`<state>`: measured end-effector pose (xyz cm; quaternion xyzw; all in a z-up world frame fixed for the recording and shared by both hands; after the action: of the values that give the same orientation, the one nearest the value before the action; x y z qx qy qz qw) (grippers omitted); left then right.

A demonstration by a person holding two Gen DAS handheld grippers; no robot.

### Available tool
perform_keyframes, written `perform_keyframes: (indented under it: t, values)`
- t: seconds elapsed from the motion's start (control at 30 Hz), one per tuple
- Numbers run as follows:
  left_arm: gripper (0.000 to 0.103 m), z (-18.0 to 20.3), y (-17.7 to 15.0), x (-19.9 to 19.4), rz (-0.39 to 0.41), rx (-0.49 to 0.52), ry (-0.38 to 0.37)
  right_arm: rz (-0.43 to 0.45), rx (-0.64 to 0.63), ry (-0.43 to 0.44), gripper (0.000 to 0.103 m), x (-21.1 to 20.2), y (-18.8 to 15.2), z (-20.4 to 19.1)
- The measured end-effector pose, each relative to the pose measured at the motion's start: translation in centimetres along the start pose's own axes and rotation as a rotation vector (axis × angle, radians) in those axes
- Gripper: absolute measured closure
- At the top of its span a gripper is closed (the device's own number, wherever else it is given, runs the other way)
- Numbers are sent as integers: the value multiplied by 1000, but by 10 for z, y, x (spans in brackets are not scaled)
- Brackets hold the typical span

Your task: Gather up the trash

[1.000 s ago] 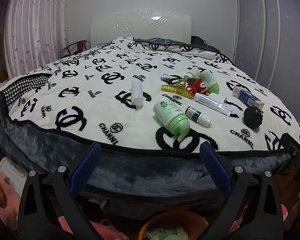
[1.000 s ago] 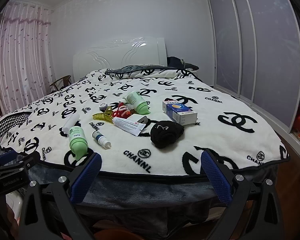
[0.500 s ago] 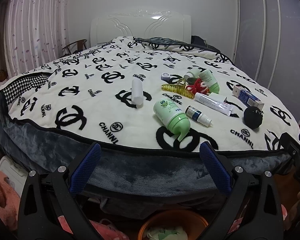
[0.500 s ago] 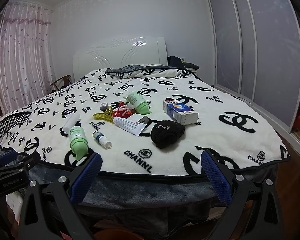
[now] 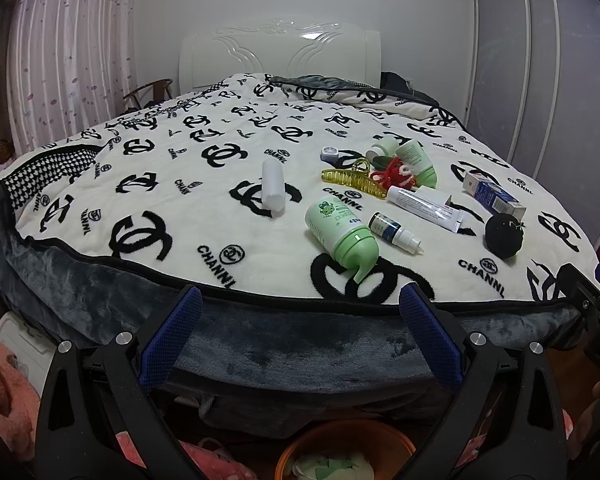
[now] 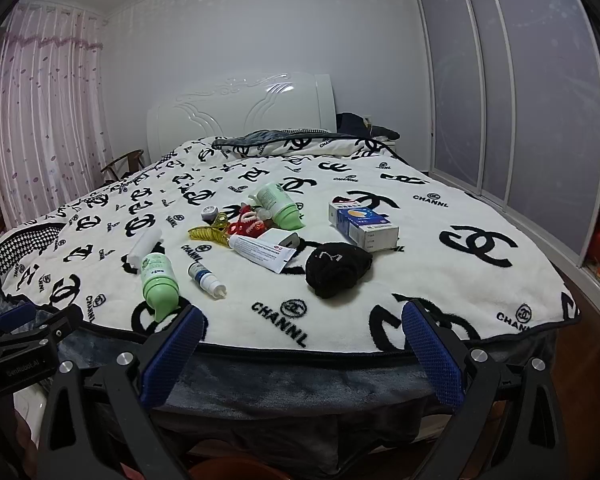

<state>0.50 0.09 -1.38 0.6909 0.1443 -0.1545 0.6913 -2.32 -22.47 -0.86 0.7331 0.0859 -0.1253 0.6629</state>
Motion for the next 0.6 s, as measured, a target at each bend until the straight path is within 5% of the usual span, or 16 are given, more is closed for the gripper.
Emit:
perform_keyframes:
  t: [0.6]
  values:
    - [7, 5, -2, 2, -3, -1, -2, 1, -1, 0, 5, -1, 0, 0]
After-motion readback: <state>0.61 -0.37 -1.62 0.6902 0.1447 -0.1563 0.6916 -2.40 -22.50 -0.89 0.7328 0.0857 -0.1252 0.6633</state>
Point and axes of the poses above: each gripper's, at about its wrist camera, not at the fingertips, and x roughly the way its jaws point, z to its right, y to its top, the point moved 1 cm from there along x, roughly the way its jaws point, and after that the axes turned 11 degrees about z, right-handed, at the moved point
